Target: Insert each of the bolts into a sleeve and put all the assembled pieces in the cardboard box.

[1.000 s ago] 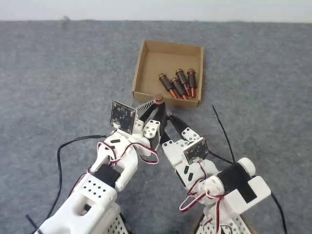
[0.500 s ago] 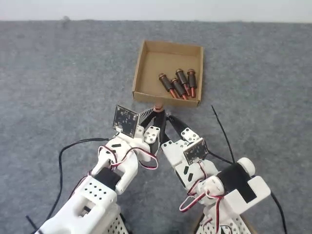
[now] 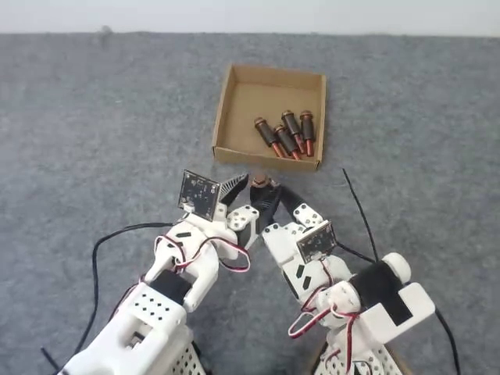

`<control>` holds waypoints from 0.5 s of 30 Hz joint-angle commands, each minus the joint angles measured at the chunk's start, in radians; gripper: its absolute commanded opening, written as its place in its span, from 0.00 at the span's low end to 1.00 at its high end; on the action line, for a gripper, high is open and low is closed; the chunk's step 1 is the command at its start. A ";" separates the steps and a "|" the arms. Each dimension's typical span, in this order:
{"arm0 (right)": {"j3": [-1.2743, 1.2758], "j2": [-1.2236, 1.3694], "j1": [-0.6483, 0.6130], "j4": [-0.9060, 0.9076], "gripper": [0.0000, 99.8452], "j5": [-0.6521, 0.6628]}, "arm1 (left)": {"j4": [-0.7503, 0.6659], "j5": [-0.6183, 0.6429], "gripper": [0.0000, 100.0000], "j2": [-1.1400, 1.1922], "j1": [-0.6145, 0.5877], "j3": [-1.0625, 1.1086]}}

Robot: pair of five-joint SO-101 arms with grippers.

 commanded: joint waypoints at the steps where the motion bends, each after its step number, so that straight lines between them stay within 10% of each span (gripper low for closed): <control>1: -0.020 -0.016 0.016 -0.028 0.01 0.012 | 0.006 -0.006 0.23 -0.021 0.005 -0.012; 15: -0.023 -0.016 0.042 -0.028 0.01 0.012 | 0.005 -0.011 0.23 -0.025 -0.068 -0.013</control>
